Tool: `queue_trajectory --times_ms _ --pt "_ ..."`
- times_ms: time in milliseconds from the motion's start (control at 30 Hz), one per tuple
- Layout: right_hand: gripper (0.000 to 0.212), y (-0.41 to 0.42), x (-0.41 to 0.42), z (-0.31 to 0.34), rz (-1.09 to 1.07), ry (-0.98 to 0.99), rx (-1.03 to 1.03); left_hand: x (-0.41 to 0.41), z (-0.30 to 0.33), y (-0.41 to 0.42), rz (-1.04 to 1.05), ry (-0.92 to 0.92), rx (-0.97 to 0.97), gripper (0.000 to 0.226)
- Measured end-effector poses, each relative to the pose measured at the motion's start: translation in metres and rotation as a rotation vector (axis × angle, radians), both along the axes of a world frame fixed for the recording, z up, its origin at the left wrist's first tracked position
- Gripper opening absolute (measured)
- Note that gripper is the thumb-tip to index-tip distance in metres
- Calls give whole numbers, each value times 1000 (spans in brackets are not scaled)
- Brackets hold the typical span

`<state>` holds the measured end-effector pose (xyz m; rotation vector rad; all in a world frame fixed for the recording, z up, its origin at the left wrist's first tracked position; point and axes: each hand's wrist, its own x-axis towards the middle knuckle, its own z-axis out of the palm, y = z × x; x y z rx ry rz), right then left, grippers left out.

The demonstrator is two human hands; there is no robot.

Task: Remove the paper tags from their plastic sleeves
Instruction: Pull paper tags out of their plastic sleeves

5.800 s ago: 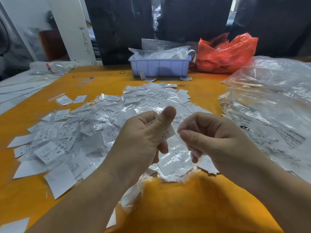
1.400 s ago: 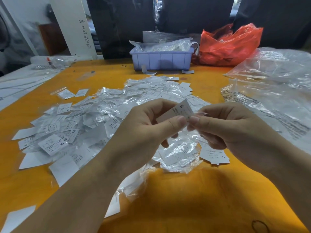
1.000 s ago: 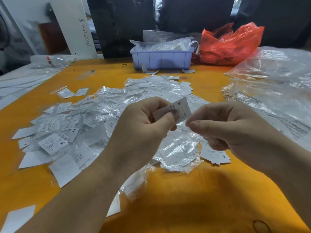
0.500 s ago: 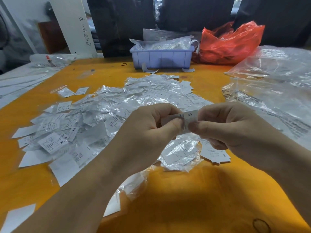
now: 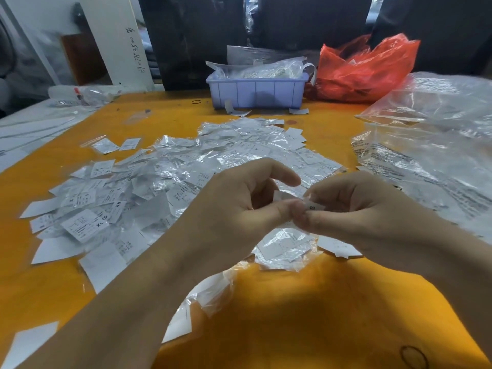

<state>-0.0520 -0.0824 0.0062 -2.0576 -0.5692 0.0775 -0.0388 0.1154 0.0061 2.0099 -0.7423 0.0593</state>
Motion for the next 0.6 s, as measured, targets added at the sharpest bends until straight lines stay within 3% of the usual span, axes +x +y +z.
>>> queue_trajectory --times_ms 133,267,600 --pt "41 0 2 1 -24 -25 18 1 1 1 -30 78 -117 20" --pt "25 -3 3 1 -22 6 71 4 3 5 -84 186 -174 12" --pt "25 1 2 -4 10 33 120 -1 -7 -8 77 65 -269 17"
